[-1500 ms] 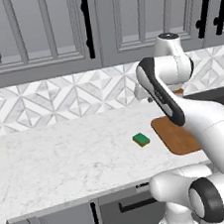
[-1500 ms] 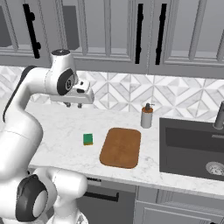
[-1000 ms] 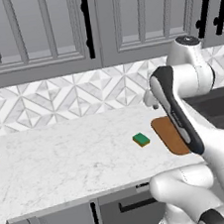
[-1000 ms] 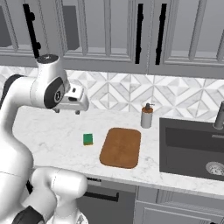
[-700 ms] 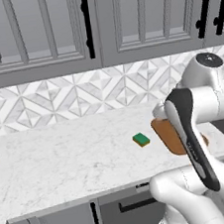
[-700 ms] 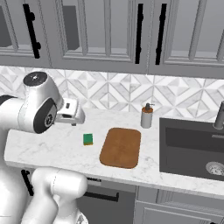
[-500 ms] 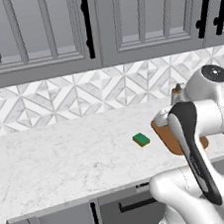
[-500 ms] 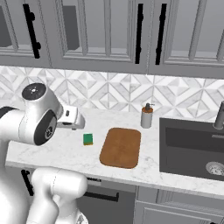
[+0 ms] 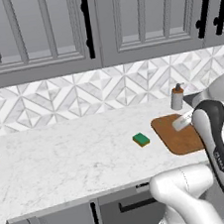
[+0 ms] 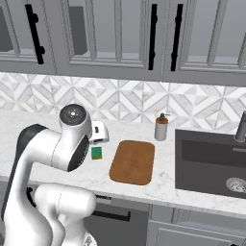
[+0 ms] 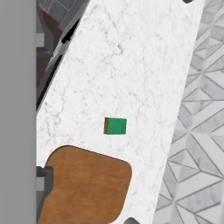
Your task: Pick up the sponge from the counter and clean the cutting board by briefly scrubbing or pressing down on the cutting board. Once finished, release the sponge.
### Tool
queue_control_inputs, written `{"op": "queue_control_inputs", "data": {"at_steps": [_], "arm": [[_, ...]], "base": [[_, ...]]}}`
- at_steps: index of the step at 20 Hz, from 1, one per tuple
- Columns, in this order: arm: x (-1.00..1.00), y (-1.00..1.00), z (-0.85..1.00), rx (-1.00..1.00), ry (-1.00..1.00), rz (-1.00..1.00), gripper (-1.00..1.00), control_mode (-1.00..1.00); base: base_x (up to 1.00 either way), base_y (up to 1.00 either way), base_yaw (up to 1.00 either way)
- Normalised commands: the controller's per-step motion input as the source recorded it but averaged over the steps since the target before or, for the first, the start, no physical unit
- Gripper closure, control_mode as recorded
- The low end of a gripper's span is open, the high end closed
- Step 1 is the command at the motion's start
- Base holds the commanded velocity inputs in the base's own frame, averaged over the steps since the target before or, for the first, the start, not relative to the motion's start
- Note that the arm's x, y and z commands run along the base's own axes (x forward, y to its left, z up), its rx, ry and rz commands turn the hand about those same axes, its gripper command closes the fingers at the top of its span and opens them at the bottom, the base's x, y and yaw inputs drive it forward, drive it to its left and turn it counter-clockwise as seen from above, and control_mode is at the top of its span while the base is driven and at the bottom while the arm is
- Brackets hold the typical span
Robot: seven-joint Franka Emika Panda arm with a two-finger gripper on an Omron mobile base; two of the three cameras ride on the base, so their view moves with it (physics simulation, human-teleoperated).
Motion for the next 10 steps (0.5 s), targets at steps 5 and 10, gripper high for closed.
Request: {"op": "queue_control_inputs", "data": {"at_steps": [5, 10], "arm": [[0.01, -0.5, -0.01, -0.02, -0.04, 0.22, -1.0, -1.0], [0.24, -0.38, -0.19, -0.01, -0.22, 0.03, -1.0, -1.0]], "base": [[0.0, 0.0, 0.0], [0.0, 0.0, 0.0]]}}
